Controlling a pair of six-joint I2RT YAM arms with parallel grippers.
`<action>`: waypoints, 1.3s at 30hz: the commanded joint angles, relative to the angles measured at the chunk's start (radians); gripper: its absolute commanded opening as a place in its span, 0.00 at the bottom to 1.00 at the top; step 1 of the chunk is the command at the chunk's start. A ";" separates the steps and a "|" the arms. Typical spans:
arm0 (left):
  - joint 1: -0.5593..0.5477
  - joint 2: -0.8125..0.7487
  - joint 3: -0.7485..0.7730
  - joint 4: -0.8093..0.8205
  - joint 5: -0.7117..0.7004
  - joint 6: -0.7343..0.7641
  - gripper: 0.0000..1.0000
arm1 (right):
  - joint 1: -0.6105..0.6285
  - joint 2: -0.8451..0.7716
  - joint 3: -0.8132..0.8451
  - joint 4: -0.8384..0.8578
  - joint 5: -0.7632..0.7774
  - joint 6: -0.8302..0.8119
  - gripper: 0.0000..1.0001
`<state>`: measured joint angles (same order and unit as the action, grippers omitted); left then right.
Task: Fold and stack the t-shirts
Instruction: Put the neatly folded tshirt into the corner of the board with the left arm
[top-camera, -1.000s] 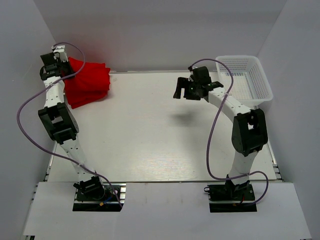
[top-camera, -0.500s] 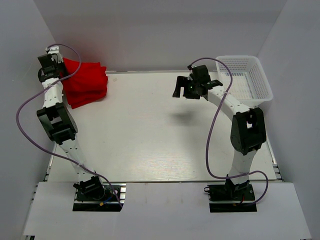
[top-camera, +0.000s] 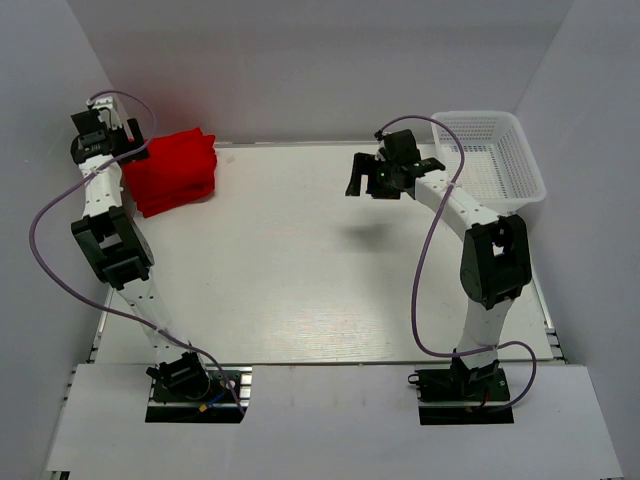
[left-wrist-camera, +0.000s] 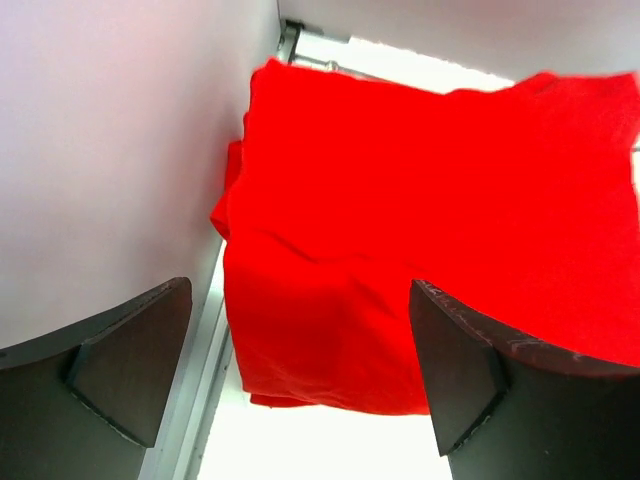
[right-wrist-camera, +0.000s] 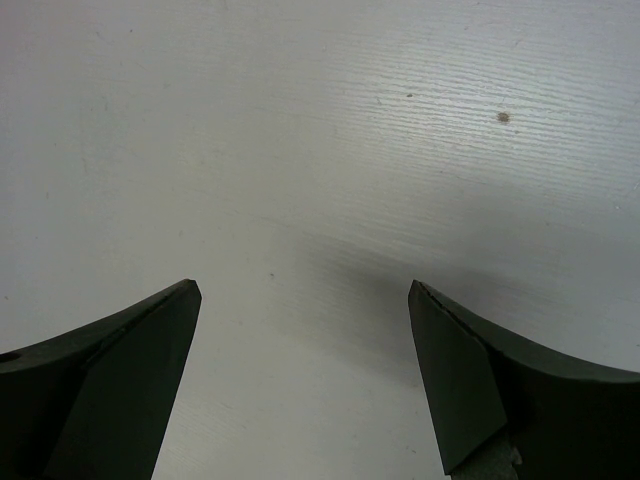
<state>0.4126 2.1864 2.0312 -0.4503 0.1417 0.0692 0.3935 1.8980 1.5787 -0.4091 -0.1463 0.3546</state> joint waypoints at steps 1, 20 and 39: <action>-0.011 -0.034 0.105 -0.002 0.019 0.000 1.00 | 0.004 -0.017 0.046 -0.008 -0.015 -0.022 0.90; -0.501 -0.398 -0.470 -0.024 -0.012 -0.249 1.00 | -0.022 -0.292 -0.284 0.036 0.209 0.030 0.90; -0.785 -0.714 -0.868 0.001 -0.281 -0.367 1.00 | -0.041 -0.487 -0.568 0.151 0.108 0.076 0.90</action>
<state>-0.3569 1.5299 1.1740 -0.4686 -0.1001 -0.2939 0.3500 1.4643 1.0008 -0.3256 -0.0170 0.4232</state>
